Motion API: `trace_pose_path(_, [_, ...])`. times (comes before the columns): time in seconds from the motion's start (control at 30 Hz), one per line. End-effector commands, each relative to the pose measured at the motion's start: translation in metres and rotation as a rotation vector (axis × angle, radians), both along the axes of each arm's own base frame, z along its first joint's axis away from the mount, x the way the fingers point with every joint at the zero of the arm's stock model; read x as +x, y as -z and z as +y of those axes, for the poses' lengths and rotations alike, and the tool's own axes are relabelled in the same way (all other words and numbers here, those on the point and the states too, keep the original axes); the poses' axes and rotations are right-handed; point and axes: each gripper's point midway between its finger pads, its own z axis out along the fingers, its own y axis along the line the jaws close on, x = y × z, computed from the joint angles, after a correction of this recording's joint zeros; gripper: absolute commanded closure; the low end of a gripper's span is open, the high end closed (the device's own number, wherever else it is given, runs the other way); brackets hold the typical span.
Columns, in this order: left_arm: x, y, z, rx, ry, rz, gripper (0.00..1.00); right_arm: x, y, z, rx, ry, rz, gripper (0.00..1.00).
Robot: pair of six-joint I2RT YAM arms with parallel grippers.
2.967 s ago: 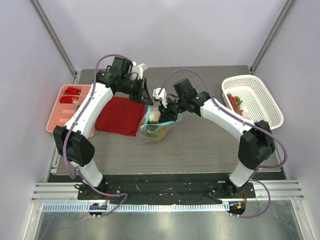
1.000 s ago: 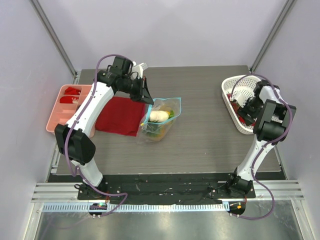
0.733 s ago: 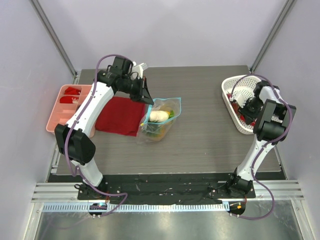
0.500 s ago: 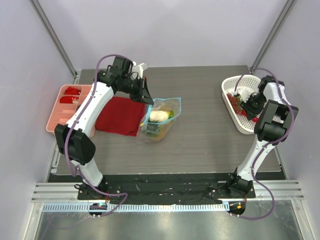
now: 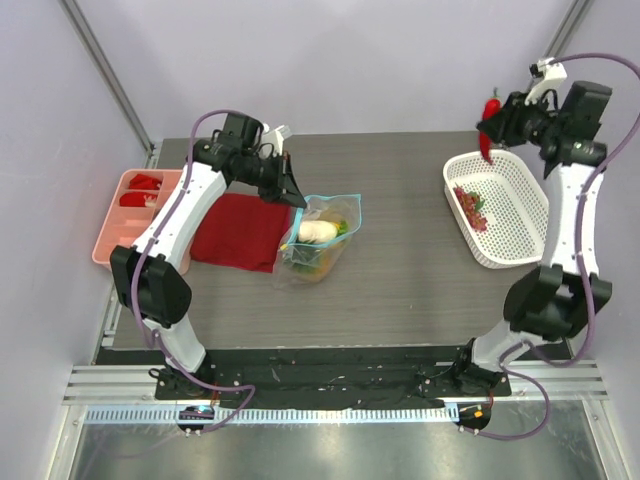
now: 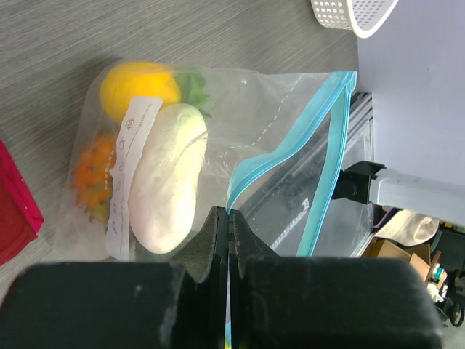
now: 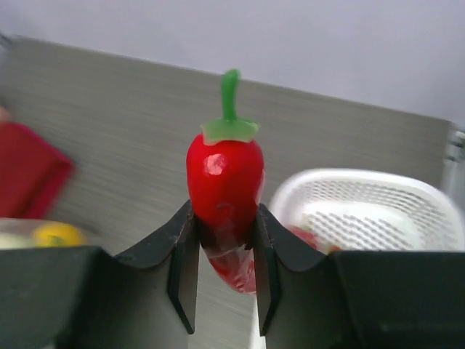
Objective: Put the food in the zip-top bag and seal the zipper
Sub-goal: Place the fake vegetable in the zipper food storage bag.
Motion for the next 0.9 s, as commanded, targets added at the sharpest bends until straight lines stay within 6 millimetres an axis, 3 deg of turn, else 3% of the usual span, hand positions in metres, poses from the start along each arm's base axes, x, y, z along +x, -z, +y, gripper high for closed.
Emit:
trace_pose_path(0.0, [0.005, -0.008, -0.004, -0.049, 0.002, -0.011, 0.98, -0.022, -0.111, 0.106, 0.469, -0.122, -0.274, 0.99])
trace_pose_path(0.07, [0.005, -0.01, -0.005, -0.048, 0.004, -0.015, 0.98, -0.039, -0.128, 0.132, 0.575, -0.167, -0.382, 0.99])
trace_pose_path(0.1, [0.005, -0.009, -0.004, -0.046, 0.001, -0.013, 0.98, -0.062, -0.143, 0.166, 0.617, -0.254, -0.424, 0.99])
trace_pose_path(0.13, [0.005, -0.009, -0.004, -0.047, 0.001, -0.014, 0.99, -0.07, -0.132, 0.183, 0.651, -0.294, -0.416, 0.99])
trace_pose_path(0.17, [0.005, -0.01, -0.004, -0.048, 0.001, -0.017, 0.98, -0.083, -0.143, 0.202, 0.658, -0.364, -0.471, 0.99])
trace_pose_path(0.2, [0.005, -0.01, -0.004, -0.049, 0.001, -0.02, 0.98, -0.098, -0.141, 0.233, 0.66, -0.452, -0.46, 0.99])
trace_pose_path(0.3, [0.006, -0.011, -0.003, -0.046, -0.002, -0.024, 0.99, -0.122, -0.119, 0.289, 0.604, -0.626, -0.433, 0.99])
trace_pose_path(0.43, [0.005, -0.013, -0.002, -0.043, -0.004, -0.03, 0.98, -0.131, -0.083, 0.325, 0.585, -0.697, -0.336, 0.99])
trace_pose_path(0.53, [0.004, -0.014, -0.002, -0.04, -0.003, -0.038, 0.98, -0.145, -0.07, 0.341, 0.597, -0.736, -0.283, 0.99])
trace_pose_path(0.73, [0.003, -0.014, -0.001, -0.036, -0.002, -0.04, 0.98, -0.161, -0.03, 0.354, 0.521, -0.751, -0.178, 0.99])
trace_pose_path(0.87, [0.003, -0.013, 0.0, -0.033, -0.003, -0.037, 0.98, -0.166, 0.018, 0.355, 0.37, -0.725, -0.055, 0.99])
